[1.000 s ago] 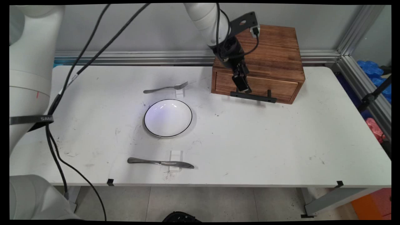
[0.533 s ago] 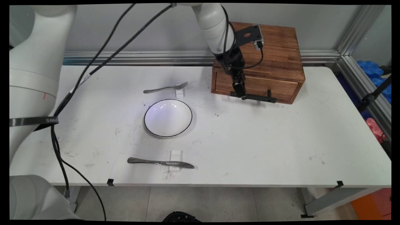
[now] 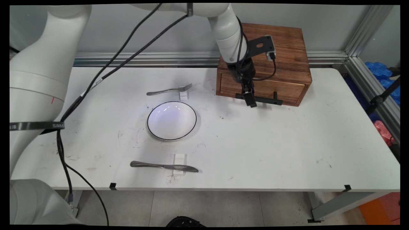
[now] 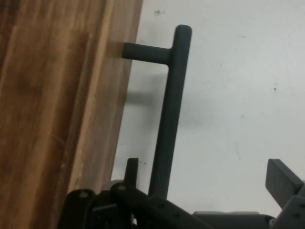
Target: Open the drawer
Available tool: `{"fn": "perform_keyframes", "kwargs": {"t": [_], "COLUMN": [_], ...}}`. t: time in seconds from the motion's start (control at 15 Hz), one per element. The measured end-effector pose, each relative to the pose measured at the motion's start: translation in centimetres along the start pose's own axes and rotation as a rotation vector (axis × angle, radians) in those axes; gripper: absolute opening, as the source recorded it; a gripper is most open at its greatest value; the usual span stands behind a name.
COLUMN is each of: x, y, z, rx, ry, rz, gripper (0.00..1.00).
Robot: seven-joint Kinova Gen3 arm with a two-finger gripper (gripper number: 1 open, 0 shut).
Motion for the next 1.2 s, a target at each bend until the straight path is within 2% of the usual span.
{"fn": "perform_keyframes", "kwargs": {"t": [1.2], "x": [0.0], "y": [2.5], "z": [3.9], "rx": [0.027], "ry": [-0.026], "rz": [0.094], "gripper": [1.0]}}
